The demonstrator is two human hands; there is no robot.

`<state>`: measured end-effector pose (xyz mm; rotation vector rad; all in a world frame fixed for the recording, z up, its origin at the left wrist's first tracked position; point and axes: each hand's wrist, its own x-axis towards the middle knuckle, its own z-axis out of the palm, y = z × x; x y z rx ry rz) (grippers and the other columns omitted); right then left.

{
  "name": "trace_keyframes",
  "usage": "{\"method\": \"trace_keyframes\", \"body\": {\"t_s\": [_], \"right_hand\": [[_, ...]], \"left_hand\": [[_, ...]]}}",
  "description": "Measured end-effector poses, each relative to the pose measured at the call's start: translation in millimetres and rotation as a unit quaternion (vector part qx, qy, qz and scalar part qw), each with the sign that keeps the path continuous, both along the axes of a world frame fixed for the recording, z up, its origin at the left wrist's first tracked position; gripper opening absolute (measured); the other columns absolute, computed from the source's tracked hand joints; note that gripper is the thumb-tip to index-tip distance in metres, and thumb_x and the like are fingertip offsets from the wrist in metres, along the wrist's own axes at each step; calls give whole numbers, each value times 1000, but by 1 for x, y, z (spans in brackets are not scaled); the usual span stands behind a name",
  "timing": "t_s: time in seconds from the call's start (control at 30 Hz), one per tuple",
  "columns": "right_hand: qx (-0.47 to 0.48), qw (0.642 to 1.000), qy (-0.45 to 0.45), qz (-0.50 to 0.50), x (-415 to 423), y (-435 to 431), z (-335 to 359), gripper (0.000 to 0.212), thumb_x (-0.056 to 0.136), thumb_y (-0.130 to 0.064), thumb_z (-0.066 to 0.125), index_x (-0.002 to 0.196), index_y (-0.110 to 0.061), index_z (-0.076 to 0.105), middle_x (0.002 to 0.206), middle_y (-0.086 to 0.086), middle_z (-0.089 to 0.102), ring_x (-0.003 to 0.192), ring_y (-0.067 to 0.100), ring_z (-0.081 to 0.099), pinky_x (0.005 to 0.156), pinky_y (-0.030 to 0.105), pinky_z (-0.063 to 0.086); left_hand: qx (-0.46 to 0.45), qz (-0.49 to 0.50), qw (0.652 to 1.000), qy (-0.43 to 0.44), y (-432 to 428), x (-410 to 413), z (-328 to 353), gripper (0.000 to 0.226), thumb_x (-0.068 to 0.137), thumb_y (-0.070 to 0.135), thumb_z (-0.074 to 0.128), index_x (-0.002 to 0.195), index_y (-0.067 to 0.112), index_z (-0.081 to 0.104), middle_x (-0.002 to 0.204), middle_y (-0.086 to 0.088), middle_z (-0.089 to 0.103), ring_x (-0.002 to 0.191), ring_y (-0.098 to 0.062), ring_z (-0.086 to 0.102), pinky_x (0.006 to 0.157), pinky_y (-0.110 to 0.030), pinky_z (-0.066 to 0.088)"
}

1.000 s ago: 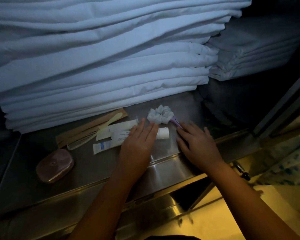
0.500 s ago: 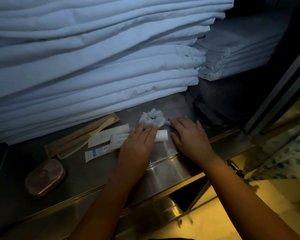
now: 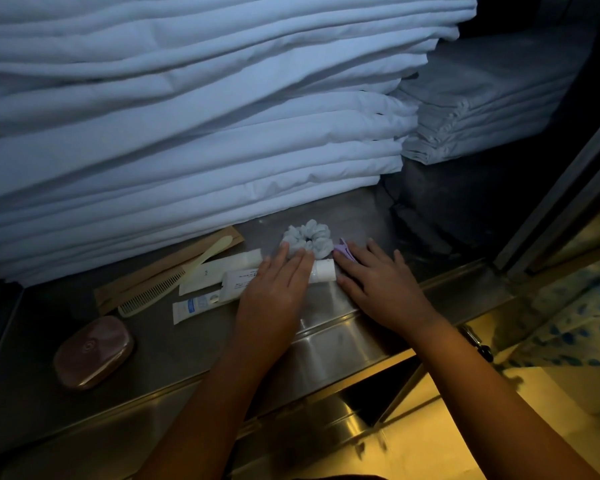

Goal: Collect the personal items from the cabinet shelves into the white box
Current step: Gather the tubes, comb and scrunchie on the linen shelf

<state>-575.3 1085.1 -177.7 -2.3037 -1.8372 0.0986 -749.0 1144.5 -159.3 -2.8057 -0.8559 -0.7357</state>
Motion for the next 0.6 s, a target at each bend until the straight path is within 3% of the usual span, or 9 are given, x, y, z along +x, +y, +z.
{"method": "trace_keyframes", "body": {"t_s": [0.47, 0.6], "right_hand": [[55, 997, 42, -20, -4, -6, -3, 48, 97, -38, 33, 144, -34, 22, 154, -5, 18, 141, 23, 11, 111, 51, 8], [104, 992, 74, -7, -5, -6, -2, 50, 97, -25, 39, 144, -32, 22, 154, -1, 18, 140, 26, 18, 110, 48, 13]], "left_hand": [[-20, 11, 1000, 10, 0, 3, 1, 83, 42, 7, 91, 117, -4, 58, 116, -21, 62, 112, -38, 55, 93, -47, 32], [-30, 11, 999, 5, 0, 4, 2, 80, 44, 4, 91, 117, -5, 58, 116, -22, 61, 112, -39, 54, 93, -48, 32]]}}
